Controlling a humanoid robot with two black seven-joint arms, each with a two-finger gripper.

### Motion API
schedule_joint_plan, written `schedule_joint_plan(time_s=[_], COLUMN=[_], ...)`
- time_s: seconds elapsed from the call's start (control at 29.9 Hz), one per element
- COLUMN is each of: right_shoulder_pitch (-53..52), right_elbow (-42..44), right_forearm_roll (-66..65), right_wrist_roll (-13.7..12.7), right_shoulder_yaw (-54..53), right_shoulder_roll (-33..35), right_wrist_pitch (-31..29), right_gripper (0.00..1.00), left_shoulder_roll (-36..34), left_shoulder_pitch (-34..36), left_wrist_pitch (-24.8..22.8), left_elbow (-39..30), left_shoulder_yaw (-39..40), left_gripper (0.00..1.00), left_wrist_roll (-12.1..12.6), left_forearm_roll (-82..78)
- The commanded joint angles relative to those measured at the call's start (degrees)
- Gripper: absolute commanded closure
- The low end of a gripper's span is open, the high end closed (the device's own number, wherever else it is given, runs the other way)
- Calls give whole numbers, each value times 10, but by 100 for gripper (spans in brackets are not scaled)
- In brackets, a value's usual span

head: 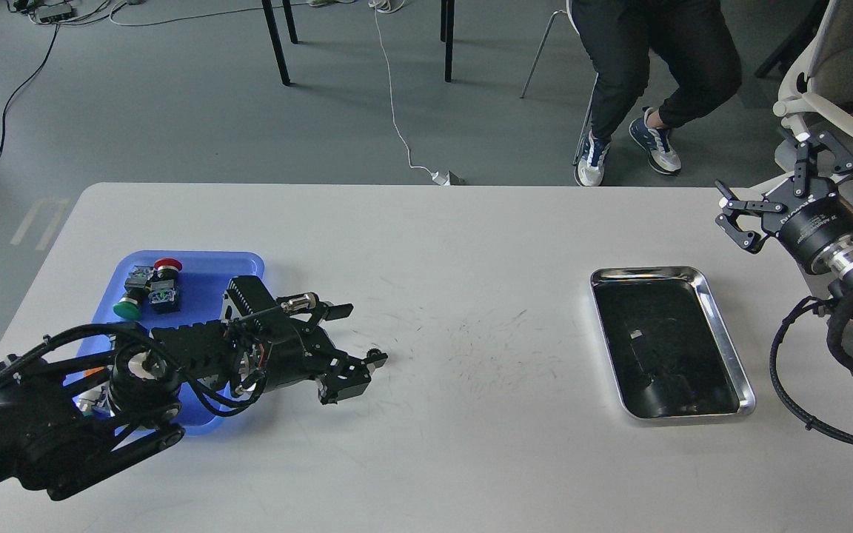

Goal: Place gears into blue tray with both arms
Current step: 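Reach the left gripper to the second gear on the table and grasp it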

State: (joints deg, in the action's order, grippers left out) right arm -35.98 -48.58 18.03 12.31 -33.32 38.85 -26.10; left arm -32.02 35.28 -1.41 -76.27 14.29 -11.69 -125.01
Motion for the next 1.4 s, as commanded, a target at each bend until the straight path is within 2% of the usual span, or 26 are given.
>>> schedule_joint_plan(time_s=[0.0,0.23,0.7,0.9,0.97,1.04,1.1,1.17,1.37], right_shoulder_pitch=[3,4,15,17,19,20,20,20,19], right_elbow=[-1,1,-2,-3,-3,-3,-3,-3,-5], right_forearm_roll=[-2,-13,-50,-50,-50,-50,-50,-51,-51], right_wrist_roll=[0,0,1,1,1,1,1,1,1], right_shoulder_yaw=[1,4,2,3,3,3,3,3,3], right_shoulder_roll=[-3,-14,-32,-33,-33,-33,-34,-38,-41], right_wrist_pitch=[0,-1,0,0,0,0,0,0,0], right_gripper=[6,5,5,5,5,5,5,5,5], left_shoulder_roll=[20,38,61,63,61,60,61,59,32], left_shoulder_pitch=[-1,-12,-21,-21,-21,-21,-21,-21,-14], left_wrist_pitch=[0,1,11,11,11,11,11,11,34], left_elbow=[14,38,96,101,101,101,100,98,77], left_shoulder_yaw=[-1,-5,-8,-9,-9,-9,-9,-9,-1], left_gripper=[9,14,38,56,66,82,89,93,94], left_wrist_roll=[0,-1,0,2,1,0,1,1,-1], left_forearm_roll=[0,0,0,0,0,0,0,0,0])
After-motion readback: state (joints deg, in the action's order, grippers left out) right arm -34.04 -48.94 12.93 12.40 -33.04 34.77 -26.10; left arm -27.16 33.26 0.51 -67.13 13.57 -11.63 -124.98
